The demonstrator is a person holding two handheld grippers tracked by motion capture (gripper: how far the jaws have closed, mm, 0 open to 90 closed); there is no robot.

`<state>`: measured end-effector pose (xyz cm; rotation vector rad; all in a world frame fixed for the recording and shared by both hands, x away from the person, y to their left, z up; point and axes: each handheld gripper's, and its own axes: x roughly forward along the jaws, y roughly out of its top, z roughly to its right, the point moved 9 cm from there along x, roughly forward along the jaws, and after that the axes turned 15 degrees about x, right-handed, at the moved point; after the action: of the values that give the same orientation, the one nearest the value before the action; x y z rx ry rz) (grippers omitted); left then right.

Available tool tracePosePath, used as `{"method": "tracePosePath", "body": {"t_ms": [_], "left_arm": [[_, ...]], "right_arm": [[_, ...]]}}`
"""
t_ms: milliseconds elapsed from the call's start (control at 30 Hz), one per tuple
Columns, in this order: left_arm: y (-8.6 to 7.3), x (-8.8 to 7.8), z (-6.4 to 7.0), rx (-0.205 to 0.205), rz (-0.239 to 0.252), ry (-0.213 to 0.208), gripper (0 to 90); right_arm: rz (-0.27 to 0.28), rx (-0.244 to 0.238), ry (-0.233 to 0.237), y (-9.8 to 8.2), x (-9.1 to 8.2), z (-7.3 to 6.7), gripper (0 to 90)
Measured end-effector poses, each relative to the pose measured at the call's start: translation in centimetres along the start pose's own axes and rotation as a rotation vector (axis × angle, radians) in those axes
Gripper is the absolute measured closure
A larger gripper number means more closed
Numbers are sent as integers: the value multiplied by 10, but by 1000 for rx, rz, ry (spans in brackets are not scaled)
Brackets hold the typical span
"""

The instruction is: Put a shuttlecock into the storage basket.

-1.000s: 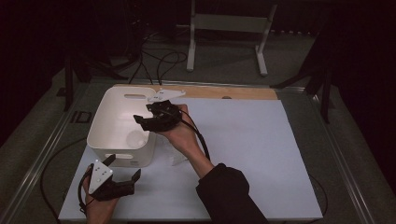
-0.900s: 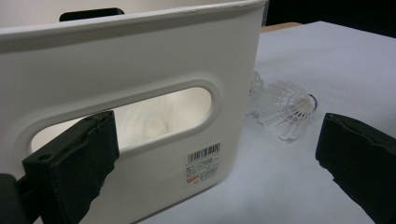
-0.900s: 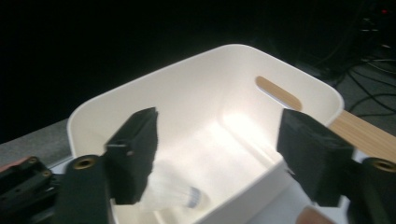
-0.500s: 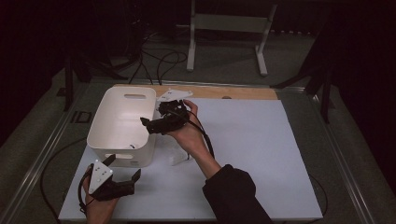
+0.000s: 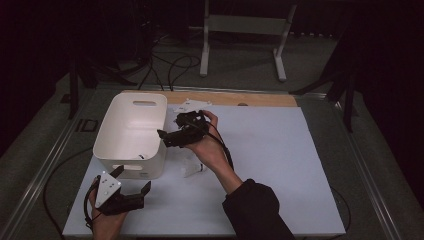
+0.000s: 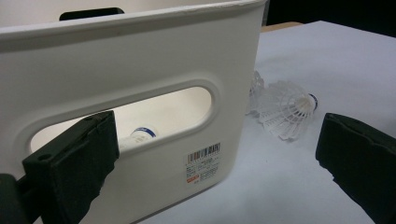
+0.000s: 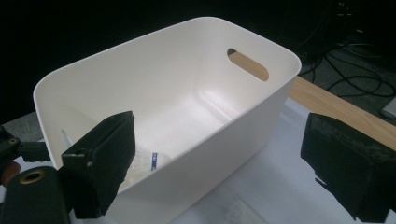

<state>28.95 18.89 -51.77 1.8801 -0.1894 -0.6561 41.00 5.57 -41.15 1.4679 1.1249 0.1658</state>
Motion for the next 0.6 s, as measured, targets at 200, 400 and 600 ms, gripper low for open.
{"method": "tracePosePath", "body": {"t_ms": [200, 400, 600], "left_arm": [[0, 0, 1, -2, -1, -2, 0], [0, 0, 0, -4, 0, 0, 0], [0, 0, 0, -4, 1, 1, 0]], "right_arm": [[-8, 3, -11, -6, -2, 5, 98], [-20, -2, -10, -13, -5, 5, 98], [-33, -13, -11, -21, -6, 7, 98]]}}
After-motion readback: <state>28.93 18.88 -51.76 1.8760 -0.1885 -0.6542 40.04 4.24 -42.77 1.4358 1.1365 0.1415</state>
